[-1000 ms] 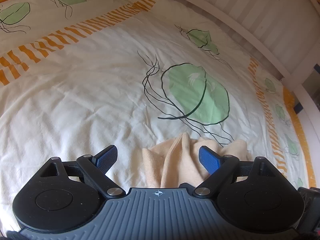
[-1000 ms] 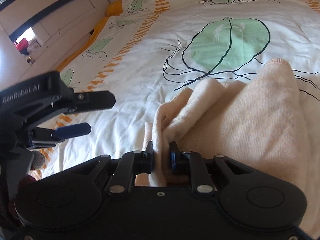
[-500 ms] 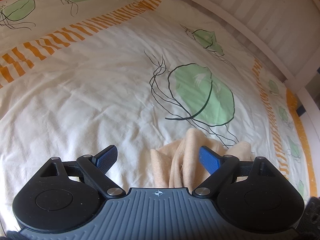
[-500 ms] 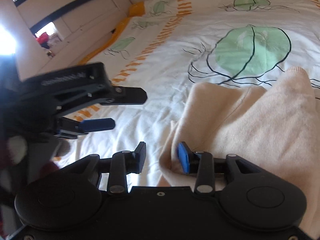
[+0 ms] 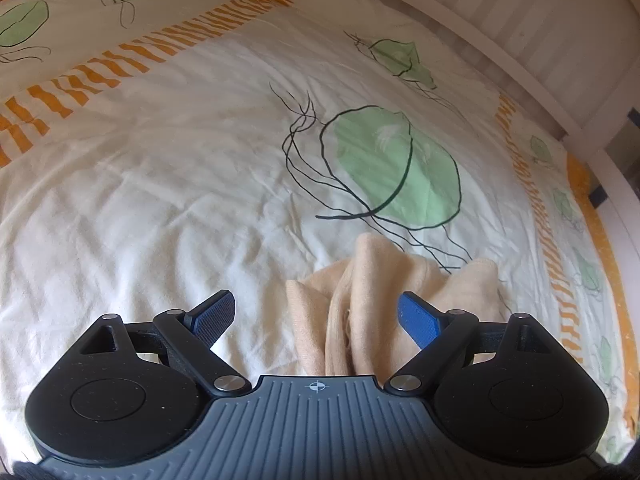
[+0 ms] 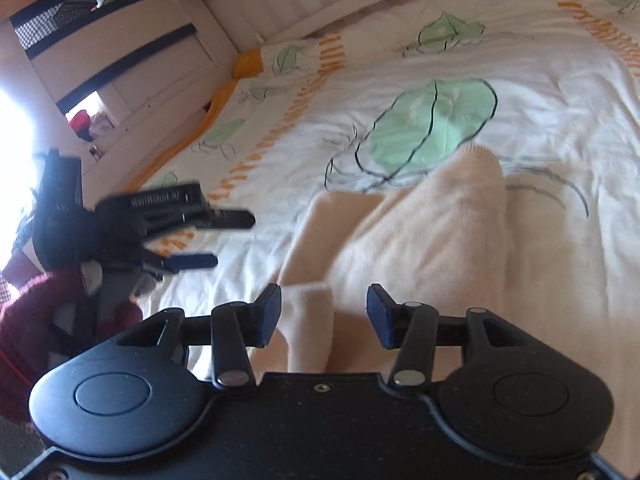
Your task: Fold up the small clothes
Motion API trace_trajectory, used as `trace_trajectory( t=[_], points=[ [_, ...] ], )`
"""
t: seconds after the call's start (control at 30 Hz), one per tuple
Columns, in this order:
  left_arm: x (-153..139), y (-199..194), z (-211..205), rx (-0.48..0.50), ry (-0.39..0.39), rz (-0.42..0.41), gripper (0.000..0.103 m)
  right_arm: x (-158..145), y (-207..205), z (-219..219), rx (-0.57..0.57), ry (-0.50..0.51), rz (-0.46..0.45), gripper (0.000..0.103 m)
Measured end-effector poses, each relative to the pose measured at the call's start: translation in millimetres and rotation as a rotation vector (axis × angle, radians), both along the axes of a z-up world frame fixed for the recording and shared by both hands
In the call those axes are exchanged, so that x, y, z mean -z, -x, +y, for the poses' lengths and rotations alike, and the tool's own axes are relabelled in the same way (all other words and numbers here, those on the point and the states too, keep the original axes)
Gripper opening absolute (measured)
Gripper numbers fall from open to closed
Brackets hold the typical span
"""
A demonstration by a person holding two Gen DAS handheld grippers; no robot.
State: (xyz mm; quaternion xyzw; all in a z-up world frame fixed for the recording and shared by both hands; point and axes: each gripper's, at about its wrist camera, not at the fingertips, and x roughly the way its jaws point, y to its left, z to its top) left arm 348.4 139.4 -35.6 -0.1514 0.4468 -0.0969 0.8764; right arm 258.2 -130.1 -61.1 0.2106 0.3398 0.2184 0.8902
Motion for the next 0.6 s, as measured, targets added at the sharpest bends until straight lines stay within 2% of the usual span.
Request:
trace_trajectory(
  t=[0.1, 0.23, 0.37, 0.47, 0.6],
  points=[
    [1.5, -0.1, -1.9, 0.011, -0.009, 0.005, 0.089, 10.9, 1.9, 15.4, -0.049, -0.01, 0.0, 0.057],
    [5.6, -1.2, -4.1, 0.023, -0.012, 0.024, 0.089, 19.7, 7.0, 56.0, -0.192, 0.032, -0.025, 0.057],
    [9.2, -1.1, -10.2, 0.043, -0.024, 0.035, 0.089, 33.3, 12.5, 87.6, -0.303, 0.049, 0.023, 0.057],
    [12.5, 0.1, -16.9, 0.069, -0.035, 0.043, 0.089, 34.0, 22.9, 90.2, -0.325, 0.057, 0.01, 0.057],
    [13.1, 4.4, -30.9, 0.12, -0.048, 0.029, 0.089, 21.7, 31.0, 65.7, -0.271, 0.028, -0.014, 0.057]
  ],
)
